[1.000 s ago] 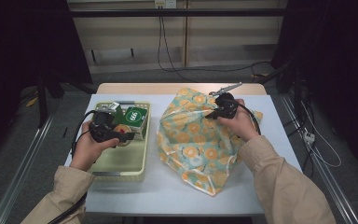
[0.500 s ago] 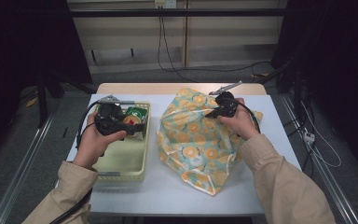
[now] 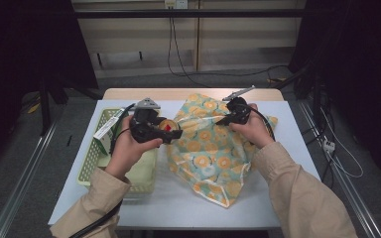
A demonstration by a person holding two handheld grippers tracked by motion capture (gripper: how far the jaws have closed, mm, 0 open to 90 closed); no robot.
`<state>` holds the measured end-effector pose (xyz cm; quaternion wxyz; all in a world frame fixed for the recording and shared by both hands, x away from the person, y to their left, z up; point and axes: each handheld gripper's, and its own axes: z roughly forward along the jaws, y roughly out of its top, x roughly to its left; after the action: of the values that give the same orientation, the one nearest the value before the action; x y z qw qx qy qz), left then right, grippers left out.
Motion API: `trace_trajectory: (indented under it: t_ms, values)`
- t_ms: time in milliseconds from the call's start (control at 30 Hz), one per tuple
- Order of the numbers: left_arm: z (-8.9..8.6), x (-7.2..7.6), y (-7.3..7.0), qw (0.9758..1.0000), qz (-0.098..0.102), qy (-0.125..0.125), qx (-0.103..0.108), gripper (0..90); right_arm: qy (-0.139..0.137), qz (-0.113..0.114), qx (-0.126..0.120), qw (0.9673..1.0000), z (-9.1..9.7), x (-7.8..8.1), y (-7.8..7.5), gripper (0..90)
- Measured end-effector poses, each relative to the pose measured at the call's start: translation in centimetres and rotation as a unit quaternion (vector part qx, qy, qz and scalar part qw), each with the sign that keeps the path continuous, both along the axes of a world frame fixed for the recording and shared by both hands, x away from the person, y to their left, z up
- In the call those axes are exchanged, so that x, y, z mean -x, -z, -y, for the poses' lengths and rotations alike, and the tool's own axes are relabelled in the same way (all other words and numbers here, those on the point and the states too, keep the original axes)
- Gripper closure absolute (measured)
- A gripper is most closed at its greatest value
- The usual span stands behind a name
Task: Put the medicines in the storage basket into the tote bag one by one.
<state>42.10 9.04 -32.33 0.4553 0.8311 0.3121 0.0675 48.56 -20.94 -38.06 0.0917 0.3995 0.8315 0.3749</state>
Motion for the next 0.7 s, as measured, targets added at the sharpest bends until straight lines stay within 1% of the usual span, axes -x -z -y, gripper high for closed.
trace_trajectory:
  t_ms: [100,200,233,333,400,467,500,567,700]
  values:
    - [1.4,-0.2,0.4,0.9999,-0.001,0.012,-0.005,21.4,0.001,-0.002,0.001,1.0000,0.1,0.0,0.0,89.1]
    - [2.7,-0.4,0.9,0.9998,-0.001,0.018,-0.005,21.4,0.002,-0.003,-0.001,1.0000,0.2,-0.1,0.1,89.1]
    - [3.1,-0.6,1.1,0.9998,0.000,0.019,-0.009,21.4,0.004,-0.002,-0.002,1.0000,0.2,-0.1,0.1,89.1]
    - [4.2,-0.9,1.9,0.9997,-0.007,0.021,-0.009,21.4,0.005,-0.003,-0.004,1.0000,0.3,-0.1,0.1,89.0]
    - [4.9,-1.0,2.3,0.9995,-0.007,0.027,-0.015,21.4,0.004,-0.002,-0.004,1.0000,0.4,-0.2,0.1,89.1]
    - [5.6,-1.1,2.8,0.9993,-0.010,0.033,-0.016,21.4,0.005,-0.001,-0.005,1.0000,0.4,-0.2,0.1,89.1]
    - [5.9,-1.1,3.0,0.9992,-0.010,0.033,-0.020,21.4,0.004,-0.002,-0.005,1.0000,0.4,-0.2,0.1,89.0]
    - [6.3,-1.3,3.4,0.9990,-0.012,0.039,-0.017,21.4,0.004,-0.003,-0.004,1.0000,0.4,-0.2,0.2,89.1]
    - [6.7,-1.7,4.2,0.9989,-0.018,0.038,-0.019,21.4,0.004,-0.002,-0.007,1.0000,0.5,-0.1,0.1,89.0]
